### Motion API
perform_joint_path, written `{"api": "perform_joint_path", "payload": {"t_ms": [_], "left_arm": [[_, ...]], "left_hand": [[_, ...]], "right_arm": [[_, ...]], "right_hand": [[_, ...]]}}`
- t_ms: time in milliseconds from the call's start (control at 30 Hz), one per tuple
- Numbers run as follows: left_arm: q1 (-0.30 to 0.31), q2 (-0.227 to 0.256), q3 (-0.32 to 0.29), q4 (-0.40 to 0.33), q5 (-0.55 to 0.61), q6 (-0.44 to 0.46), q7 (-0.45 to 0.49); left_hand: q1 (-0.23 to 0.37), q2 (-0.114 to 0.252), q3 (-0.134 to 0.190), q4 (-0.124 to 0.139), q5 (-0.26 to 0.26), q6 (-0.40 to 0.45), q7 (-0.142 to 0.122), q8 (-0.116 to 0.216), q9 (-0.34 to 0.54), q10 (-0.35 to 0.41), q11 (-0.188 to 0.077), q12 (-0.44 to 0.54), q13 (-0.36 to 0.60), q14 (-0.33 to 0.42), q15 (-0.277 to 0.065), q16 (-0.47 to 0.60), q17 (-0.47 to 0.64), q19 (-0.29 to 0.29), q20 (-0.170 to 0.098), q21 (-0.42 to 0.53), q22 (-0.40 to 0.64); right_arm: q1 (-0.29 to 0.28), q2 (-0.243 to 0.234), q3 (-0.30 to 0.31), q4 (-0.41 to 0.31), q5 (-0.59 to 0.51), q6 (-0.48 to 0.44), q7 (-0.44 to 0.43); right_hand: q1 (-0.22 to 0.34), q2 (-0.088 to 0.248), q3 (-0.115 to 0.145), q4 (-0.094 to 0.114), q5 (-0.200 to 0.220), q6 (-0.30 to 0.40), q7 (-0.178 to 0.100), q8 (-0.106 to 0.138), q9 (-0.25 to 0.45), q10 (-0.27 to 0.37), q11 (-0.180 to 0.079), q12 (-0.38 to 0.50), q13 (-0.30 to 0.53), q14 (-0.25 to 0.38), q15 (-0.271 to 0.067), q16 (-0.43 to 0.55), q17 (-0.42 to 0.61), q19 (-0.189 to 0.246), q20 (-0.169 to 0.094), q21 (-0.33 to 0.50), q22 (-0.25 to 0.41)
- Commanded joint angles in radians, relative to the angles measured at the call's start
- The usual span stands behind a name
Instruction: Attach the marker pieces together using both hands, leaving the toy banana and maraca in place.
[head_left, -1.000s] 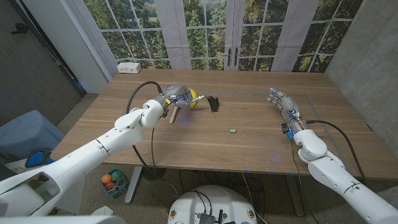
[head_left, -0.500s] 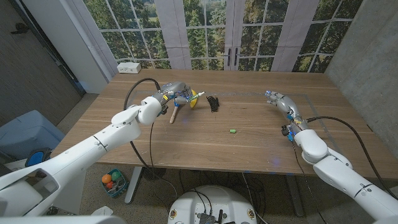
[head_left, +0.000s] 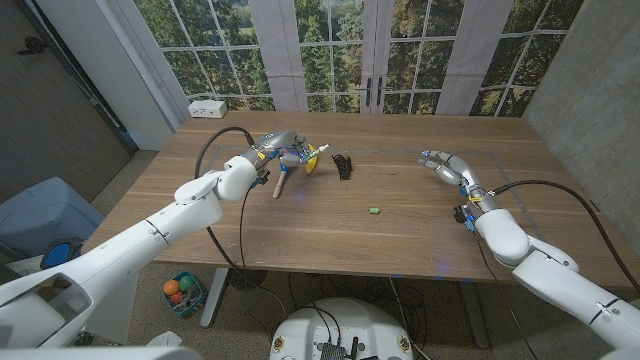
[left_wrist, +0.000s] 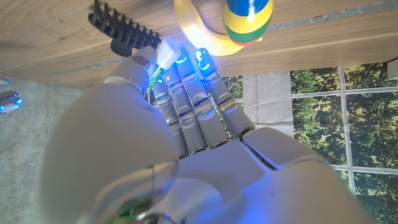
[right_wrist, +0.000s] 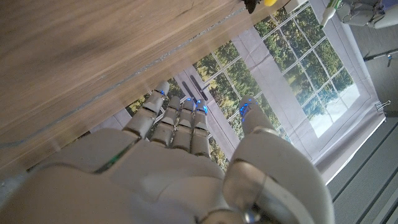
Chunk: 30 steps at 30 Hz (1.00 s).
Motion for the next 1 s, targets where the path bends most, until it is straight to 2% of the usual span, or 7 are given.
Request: {"api": "perform_joint_path", "payload": {"t_ms": [33,567,1000], "left_arm": [[0.030,0.001,-0.026,0.000,-0.046,-0.028,0.047],[0.076,0.008,-0.053,-0.018,-0.077,-0.053,0.099],[0.086,0.010,-0.061,-0.028,-0.076,-0.070,0.112]], "left_hand": [[-0.017,0.023,0.062,0.047,0.103,0.013,0.002,0.010,0.663,0.126,-0.121,0.109,0.755,0.078,-0.116,-0.005,0.009,-0.009,-0.046,0.011,0.000],[-0.025,0.020,0.075,0.049,0.115,0.010,0.000,0.017,0.659,0.125,-0.121,0.104,0.752,0.077,-0.116,-0.014,0.026,-0.018,-0.048,0.024,-0.007],[-0.030,0.016,0.085,0.048,0.123,0.007,-0.002,0.020,0.650,0.124,-0.121,0.101,0.749,0.075,-0.116,-0.024,0.039,-0.023,-0.051,0.036,-0.015]], "right_arm": [[-0.048,-0.072,0.003,-0.104,-0.113,-0.095,-0.002],[-0.085,-0.122,-0.007,-0.185,-0.232,-0.157,0.009],[-0.076,-0.148,-0.040,-0.214,-0.300,-0.187,0.054]], "right_hand": [[0.018,0.000,0.010,0.002,0.003,0.013,-0.001,0.007,0.003,0.009,0.000,0.006,0.005,-0.002,-0.005,0.008,0.004,0.002,0.000,-0.006,0.005],[0.057,-0.010,0.008,0.007,-0.002,0.022,-0.017,0.006,0.003,0.019,-0.021,0.008,0.009,-0.003,-0.016,0.012,0.010,0.006,-0.002,-0.009,0.006],[0.087,-0.017,0.007,0.008,-0.006,0.029,-0.023,0.005,0.003,0.022,-0.023,0.008,0.012,-0.005,-0.021,0.015,0.014,0.011,-0.005,-0.010,0.006]]}}
